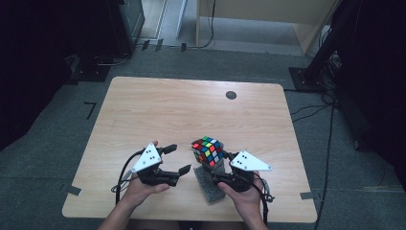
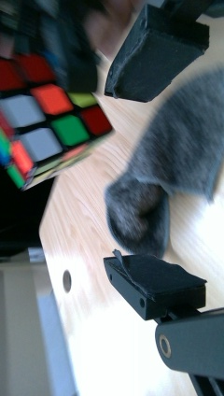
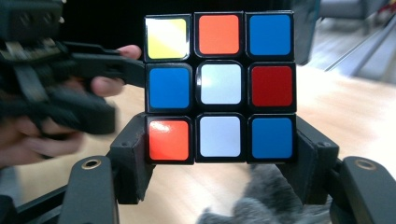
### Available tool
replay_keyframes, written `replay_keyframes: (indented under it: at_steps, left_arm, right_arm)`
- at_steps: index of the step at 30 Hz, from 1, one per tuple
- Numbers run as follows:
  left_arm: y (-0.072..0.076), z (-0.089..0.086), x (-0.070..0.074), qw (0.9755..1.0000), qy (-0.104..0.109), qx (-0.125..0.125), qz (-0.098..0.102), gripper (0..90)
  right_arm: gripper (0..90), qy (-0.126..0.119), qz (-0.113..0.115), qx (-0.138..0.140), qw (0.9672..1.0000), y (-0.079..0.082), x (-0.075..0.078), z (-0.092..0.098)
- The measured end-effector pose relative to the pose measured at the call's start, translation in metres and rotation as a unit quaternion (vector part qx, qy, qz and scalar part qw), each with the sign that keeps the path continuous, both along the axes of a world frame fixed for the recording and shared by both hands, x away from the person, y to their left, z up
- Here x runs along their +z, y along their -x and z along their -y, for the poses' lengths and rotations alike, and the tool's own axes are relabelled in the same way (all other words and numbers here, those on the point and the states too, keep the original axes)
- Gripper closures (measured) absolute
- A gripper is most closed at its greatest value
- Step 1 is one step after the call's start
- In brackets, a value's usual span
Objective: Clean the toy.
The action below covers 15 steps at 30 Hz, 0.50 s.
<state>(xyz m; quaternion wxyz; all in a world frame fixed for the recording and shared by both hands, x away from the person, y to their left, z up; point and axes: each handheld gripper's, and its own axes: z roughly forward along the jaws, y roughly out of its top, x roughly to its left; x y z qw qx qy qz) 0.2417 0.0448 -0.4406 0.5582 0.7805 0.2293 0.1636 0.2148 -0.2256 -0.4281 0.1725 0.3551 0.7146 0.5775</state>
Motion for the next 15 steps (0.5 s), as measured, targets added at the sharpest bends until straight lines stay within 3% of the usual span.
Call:
replay_keyframes:
  at_steps: [2,4,7,15]
  left_arm:
    - [0.005,0.006,-0.006,0.9983,-0.041,0.009,0.042,15.6]
    - [0.008,0.01,-0.011,0.9942,-0.069,0.022,0.079,15.7]
    - [0.01,0.012,-0.013,0.9923,-0.068,0.016,0.102,16.2]
    - [0.013,0.011,-0.015,0.9878,-0.064,-0.002,0.142,18.0]
  right_arm:
    - [34.4,-0.011,-0.014,0.006,0.9998,0.0,0.001,-0.001]
    - [34.4,-0.018,-0.026,0.008,0.9995,0.0,0.001,-0.001]
    - [34.4,-0.024,-0.041,0.007,0.9988,0.0,0.001,-0.001]
    - [34.4,-0.024,-0.08,0.045,0.9955,0.0,-0.002,-0.014]
